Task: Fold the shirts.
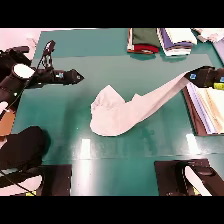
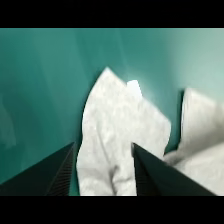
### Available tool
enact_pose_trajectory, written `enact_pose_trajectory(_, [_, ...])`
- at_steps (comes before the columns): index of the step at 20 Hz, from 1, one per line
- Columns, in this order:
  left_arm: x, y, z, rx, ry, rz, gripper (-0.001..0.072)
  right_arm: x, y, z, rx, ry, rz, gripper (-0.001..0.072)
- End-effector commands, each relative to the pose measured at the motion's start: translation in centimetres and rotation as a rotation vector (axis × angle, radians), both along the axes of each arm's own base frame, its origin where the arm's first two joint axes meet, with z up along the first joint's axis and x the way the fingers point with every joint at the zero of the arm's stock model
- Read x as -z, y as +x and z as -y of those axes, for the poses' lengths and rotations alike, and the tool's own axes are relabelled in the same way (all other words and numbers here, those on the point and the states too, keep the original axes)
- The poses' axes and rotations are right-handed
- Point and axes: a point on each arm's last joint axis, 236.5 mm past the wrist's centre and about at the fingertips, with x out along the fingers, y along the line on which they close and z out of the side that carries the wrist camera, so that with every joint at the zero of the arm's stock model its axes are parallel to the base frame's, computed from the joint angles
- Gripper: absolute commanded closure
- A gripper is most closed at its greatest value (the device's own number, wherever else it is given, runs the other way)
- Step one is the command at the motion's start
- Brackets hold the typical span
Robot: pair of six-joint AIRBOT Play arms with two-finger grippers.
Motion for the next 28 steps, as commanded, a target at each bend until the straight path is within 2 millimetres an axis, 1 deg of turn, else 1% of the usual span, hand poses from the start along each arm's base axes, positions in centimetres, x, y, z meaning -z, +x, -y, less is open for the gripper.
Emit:
enact_pose_trajectory(1, [4.2,-2.7,0.6,0.096,0.023,-0.188,0.0276,0.1,0.4,0.0,-0.007,0.003,-0.015,0.0701])
enact_pose_trajectory(3, [7.9,-4.0,1.0,0.136,0.023,-0.316,0.0276,1.5,0.5,-0.2,-0.026,0.006,-0.078,0.0701])
enact_pose_trajectory(4, [9.3,-4.5,1.1,0.149,0.024,-0.363,0.0276,2.1,0.6,-0.2,-0.031,0.007,-0.1,0.0701])
enact_pose_trajectory(6, [11.4,-5.1,1.2,0.152,0.021,-0.433,0.0276,2.8,1.0,-0.2,-0.033,0.012,-0.125,0.0701])
enact_pose_trajectory(8, [12.6,-6.1,1.9,0.172,0.036,-0.459,0.0276,3.2,1.3,-0.2,-0.034,0.018,-0.137,0.0701])
enact_pose_trajectory(11, [14.3,-7.5,3.8,0.201,0.082,-0.454,0.0276,3.6,1.6,-0.2,-0.033,0.022,-0.148,0.0701])
enact_pose_trajectory(13, [14.6,-8.2,5.2,0.219,0.095,-0.449,0.0276,3.5,1.6,-0.2,-0.033,0.022,-0.145,0.0701])
enact_pose_trajectory(15, [14.6,-8.3,6.3,0.23,0.103,-0.424,0.0279,3.5,1.6,-0.2,-0.033,0.022,-0.146,0.0701])
enact_pose_trajectory(16, [14.6,-8.1,6.6,0.22,0.101,-0.418,0.0378,3.5,1.6,-0.2,-0.033,0.022,-0.146,0.0701])
enact_pose_trajectory(17, [14.6,-8.0,6.6,0.213,0.098,-0.417,0.055,3.5,1.6,-0.2,-0.033,0.022,-0.146,0.0701])
enact_pose_trajectory(18, [14.6,-7.9,6.6,0.211,0.098,-0.414,0.0669,3.4,1.5,-0.2,-0.033,0.022,-0.144,0.0701])
enact_pose_trajectory(19, [14.4,-7.7,6.4,0.207,0.097,-0.41,0.0686,3.3,1.5,-0.2,-0.032,0.021,-0.139,0.0701])
enact_pose_trajectory(20, [14.0,-7.3,6.2,0.194,0.09,-0.404,0.0686,3.0,1.4,-0.2,-0.029,0.019,-0.125,0.0701])
enact_pose_trajectory(21, [12.9,-6.4,5.8,0.168,0.078,-0.386,0.0687,2.5,1.5,-0.1,-0.022,0.018,-0.104,0.0701])
enact_pose_trajectory(22, [11.0,-5.2,5.2,0.144,0.063,-0.337,0.0688,1.8,1.5,0.0,-0.013,0.017,-0.075,0.0701])
enact_pose_trajectory(23, [8.1,-3.6,4.4,0.112,0.049,-0.26,0.0687,1.0,1.4,0.0,-0.006,0.015,-0.045,0.0701])
enact_pose_trajectory(24, [4.6,-2.1,3.3,0.076,0.032,-0.17,0.0688,0.1,1.2,0.0,-0.004,0.011,-0.019,0.0701])
enact_pose_trajectory(25, [0.1,-0.8,2.0,0.035,0.012,-0.062,0.0688,-1.2,0.9,0.0,-0.006,0.005,0.015,0.0701])
enact_pose_trajectory(26, [-4.4,0.0,0.6,0.002,-0.002,0.041,0.0687,-2.9,0.7,-0.1,-0.006,-0.002,0.058,0.0701])
enact_pose_trajectory(27, [-9.5,0.3,-0.9,-0.029,-0.003,0.157,0.0688,-4.8,0.5,-0.1,-0.008,-0.011,0.105,0.0701])
enact_pose_trajectory(28, [-14.2,-0.1,-2.3,-0.05,0.007,0.266,0.0687,-7.1,0.3,-0.2,-0.012,-0.025,0.163,0.0701])
